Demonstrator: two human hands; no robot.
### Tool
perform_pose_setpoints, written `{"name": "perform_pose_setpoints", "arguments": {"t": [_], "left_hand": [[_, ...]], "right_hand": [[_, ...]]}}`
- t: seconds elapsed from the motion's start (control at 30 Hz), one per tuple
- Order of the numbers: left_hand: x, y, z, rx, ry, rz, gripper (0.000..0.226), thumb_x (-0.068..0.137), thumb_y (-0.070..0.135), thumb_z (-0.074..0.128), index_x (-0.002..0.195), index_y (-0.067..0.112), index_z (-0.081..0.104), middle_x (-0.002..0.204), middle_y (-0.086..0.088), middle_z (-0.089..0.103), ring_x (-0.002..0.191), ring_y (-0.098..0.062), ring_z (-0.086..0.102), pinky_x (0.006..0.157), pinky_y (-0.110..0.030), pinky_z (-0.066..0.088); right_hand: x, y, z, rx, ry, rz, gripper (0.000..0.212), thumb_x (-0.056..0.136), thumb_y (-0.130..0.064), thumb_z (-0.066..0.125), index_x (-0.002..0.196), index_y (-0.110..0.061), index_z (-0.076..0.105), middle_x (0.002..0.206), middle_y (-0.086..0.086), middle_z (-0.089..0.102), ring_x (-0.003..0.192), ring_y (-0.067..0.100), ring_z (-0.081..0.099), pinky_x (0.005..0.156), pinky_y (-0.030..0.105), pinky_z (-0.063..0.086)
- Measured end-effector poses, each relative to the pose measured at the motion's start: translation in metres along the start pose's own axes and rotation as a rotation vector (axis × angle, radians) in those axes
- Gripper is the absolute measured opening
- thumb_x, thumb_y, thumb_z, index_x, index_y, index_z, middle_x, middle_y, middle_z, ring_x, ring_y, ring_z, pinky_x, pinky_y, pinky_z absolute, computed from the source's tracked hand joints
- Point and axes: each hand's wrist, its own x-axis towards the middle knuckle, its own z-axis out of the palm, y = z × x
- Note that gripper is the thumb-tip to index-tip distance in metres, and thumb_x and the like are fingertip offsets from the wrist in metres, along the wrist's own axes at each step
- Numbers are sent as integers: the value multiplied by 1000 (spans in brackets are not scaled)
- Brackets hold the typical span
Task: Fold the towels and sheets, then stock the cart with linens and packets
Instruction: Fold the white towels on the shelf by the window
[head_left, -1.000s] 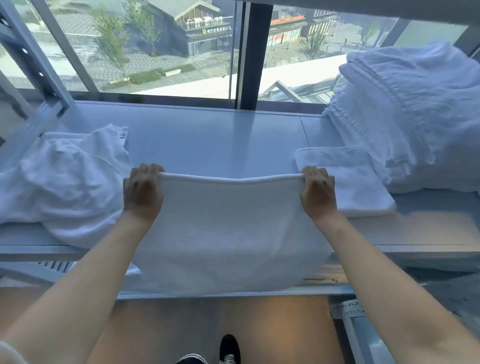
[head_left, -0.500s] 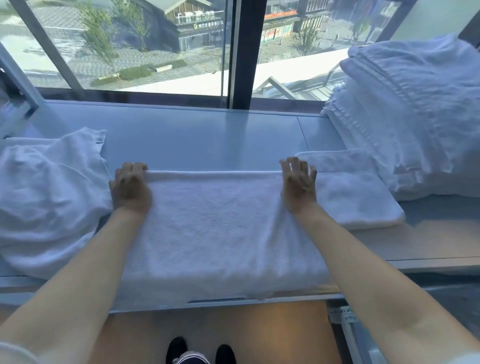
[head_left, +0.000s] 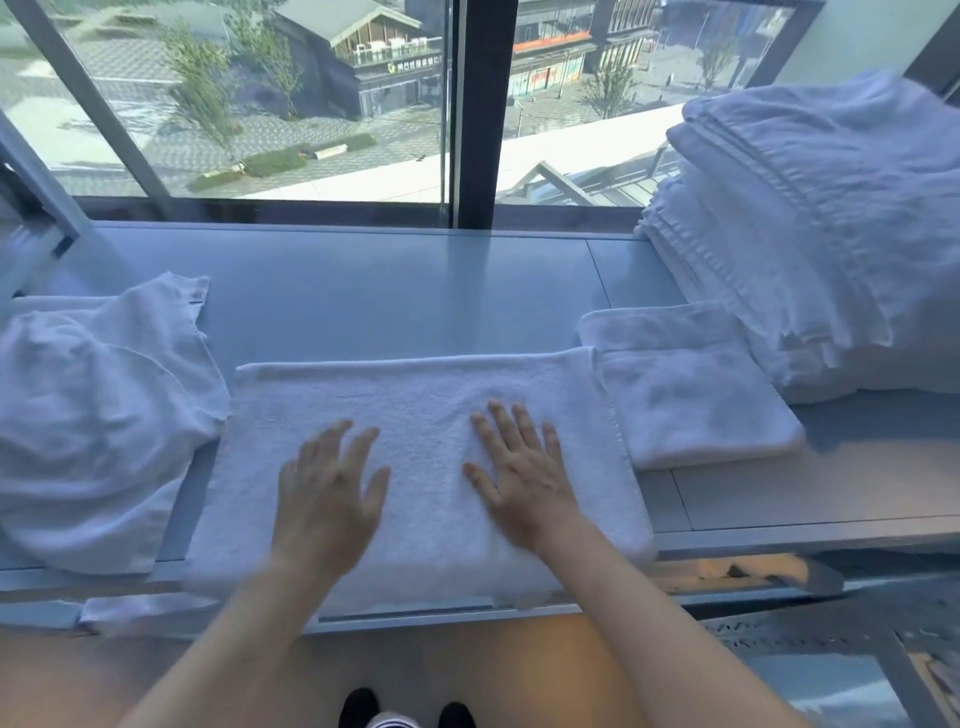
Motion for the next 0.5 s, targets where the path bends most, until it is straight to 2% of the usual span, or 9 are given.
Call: {"name": "perform_pose_setpoints", "arguments": {"t": [0.1,0.13,0.2,0.33,0.4,0.5], "left_hand": [[-35,-2,15,128,-169,-36,71,95,63,22,161,36,24,170,-1,16,157,-27,13,123,-57,12],[-33,-7,17,137,-174,-33,74,94,66,14,162,38,17,172,2,8,159,-24,4,124,-56,5],[-17,-16,15,125,-174,-28,77,91,71,6,162,42,11,172,6,2,159,-20,-3,126,-54,0],[11,-28,12,114,-171,-33,72,94,71,12,162,45,11,172,9,1,159,-16,-6,126,-50,-3],[17,-32,13,101,-164,-36,65,101,67,21,162,45,11,172,9,1,159,-15,-7,127,-51,-4],[23,-31,14,120,-168,-37,65,101,65,25,162,46,9,172,10,-1,158,-14,-8,127,-51,-4]], "right_hand": [[12,-2,0,14,-5,1,69,103,-60,25,164,-34,9,173,-8,-3,159,18,-11,126,51,-7],[16,-4,0,16,-3,-3,68,103,-60,25,164,-34,10,173,-8,-2,159,18,-10,127,51,-6],[30,-5,0,23,-1,-9,68,103,-60,28,164,-34,12,173,-8,1,159,18,-6,127,50,-4],[75,21,-11,42,32,100,67,104,-55,36,164,-30,19,173,-2,6,159,19,2,127,48,0],[95,46,-21,31,38,186,67,105,-54,35,164,-27,19,173,0,8,159,19,3,127,47,2],[107,67,-31,2,7,206,66,107,-51,33,164,-23,17,173,2,6,159,20,4,128,46,2]]}}
